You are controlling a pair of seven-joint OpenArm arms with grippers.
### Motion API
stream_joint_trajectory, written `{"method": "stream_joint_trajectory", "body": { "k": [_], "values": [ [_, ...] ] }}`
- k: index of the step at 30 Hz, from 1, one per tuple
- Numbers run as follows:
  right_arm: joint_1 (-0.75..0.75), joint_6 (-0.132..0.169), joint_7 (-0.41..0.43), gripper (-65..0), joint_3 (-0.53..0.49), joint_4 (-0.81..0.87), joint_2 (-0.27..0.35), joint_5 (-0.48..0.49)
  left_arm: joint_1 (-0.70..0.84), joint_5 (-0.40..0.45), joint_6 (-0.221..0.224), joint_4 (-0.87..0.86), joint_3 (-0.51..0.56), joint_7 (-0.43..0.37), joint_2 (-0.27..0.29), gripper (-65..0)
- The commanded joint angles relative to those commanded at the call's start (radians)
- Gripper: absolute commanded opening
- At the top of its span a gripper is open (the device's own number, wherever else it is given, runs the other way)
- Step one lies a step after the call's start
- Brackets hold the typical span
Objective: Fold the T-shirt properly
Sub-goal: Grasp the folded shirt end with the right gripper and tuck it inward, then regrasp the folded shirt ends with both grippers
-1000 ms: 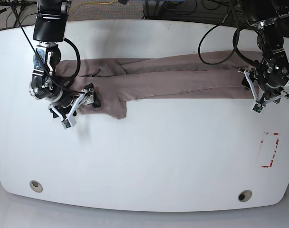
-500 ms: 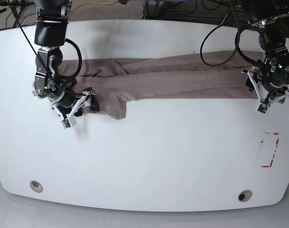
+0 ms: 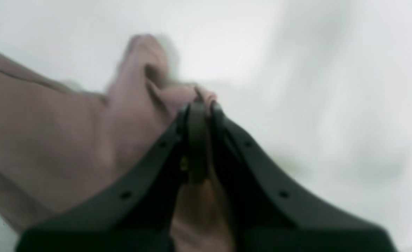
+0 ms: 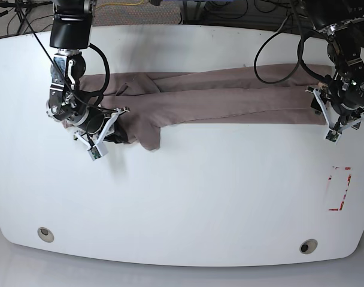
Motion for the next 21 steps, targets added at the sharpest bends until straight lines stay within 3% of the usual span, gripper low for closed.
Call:
{"method": "stream_joint_trajectory", "body": {
  "k": [12, 21],
  "values": [
    [-0.149, 0.000, -0.161, -65.0, 0.054, 0.301, -0.015, 0.144, 0.017, 0.000, 0.000, -0.002, 0.000, 0.000, 0.003, -27.8],
    [-0.293, 0.000, -0.172, -65.0, 0.084, 0.353, -0.012, 0.193, 0.020, 0.002, 0.000, -0.002, 0.000, 0.000, 0.003, -27.8]
  ]
}}
